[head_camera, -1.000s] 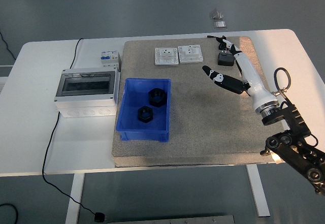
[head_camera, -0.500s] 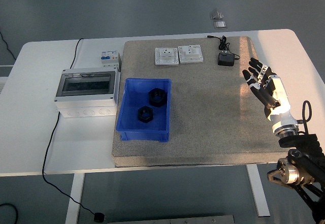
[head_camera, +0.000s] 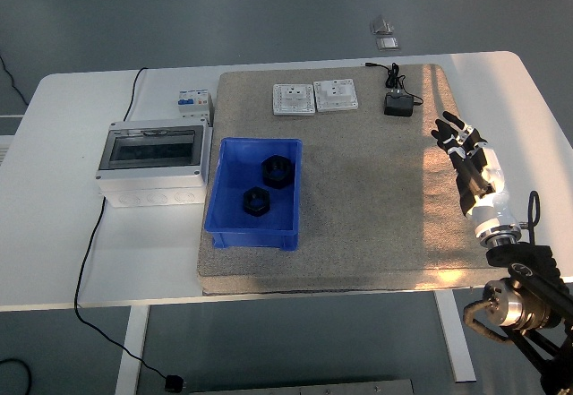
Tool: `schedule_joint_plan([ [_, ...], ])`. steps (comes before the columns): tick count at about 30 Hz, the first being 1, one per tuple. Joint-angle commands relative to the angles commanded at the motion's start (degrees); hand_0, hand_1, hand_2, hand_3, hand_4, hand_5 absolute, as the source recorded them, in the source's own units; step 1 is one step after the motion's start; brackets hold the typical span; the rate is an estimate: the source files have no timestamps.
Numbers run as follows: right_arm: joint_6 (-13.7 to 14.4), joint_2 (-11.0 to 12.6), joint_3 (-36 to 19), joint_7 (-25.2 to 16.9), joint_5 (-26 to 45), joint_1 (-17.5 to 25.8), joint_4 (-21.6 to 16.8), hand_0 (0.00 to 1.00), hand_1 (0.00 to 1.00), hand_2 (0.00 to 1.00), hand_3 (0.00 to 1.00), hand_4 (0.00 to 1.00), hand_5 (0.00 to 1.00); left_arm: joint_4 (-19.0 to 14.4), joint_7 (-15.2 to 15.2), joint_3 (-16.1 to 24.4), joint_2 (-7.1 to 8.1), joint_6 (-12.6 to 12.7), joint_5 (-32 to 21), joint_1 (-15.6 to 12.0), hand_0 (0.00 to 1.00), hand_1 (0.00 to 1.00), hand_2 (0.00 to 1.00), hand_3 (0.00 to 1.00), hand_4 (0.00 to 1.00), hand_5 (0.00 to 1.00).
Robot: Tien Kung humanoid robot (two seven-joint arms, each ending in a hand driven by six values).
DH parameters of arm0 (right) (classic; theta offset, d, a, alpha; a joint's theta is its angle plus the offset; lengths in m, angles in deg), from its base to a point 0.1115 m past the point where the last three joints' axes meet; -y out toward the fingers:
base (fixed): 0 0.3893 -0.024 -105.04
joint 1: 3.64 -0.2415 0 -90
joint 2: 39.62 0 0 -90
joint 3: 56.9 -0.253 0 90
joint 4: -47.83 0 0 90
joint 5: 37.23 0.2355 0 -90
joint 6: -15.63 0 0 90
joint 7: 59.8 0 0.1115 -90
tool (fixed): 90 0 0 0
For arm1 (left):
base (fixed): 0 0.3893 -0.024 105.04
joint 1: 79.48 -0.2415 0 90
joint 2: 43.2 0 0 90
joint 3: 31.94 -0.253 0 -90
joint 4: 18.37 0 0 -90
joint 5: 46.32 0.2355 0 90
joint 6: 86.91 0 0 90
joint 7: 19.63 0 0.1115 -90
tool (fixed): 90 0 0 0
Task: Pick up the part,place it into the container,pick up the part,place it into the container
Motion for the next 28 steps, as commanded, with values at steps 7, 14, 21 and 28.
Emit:
schedule_joint_plan([
  [7,-0.4,-0.2,-0.2,-2.4,4.1,0.0,0.5,0.867,0.764,0.757,0.738,0.869,0.563,0.0,-0.1,-0.3,0.05,-0.1,-1.0,0.0,0.712,0.71,0.718,0.748,0.813,0.998],
  [14,0.5,-0.4,-1.4,-3.9,4.9,0.9,-0.1,0.839,0.736,0.74,0.709,0.879,0.56,0.0,-0.1,-1.6,0.0,-1.0,-1.4,0.0,0.713,0.714,0.735,0.757,0.815,0.998],
  [21,2.2,-0.5,-2.9,-4.5,3.5,1.3,-0.6,0.829,0.727,0.734,0.689,0.886,0.533,0.0,0.4,-2.2,0.37,-1.4,-1.3,0.6,0.714,0.711,0.733,0.759,0.815,0.998],
  [28,2.6,-1.0,-4.1,-5.3,3.8,1.5,-0.4,0.818,0.721,0.73,0.686,0.92,0.37,0.0,0.7,-0.9,0.73,-1.4,0.1,0.9,0.714,0.707,0.735,0.756,0.815,0.998],
])
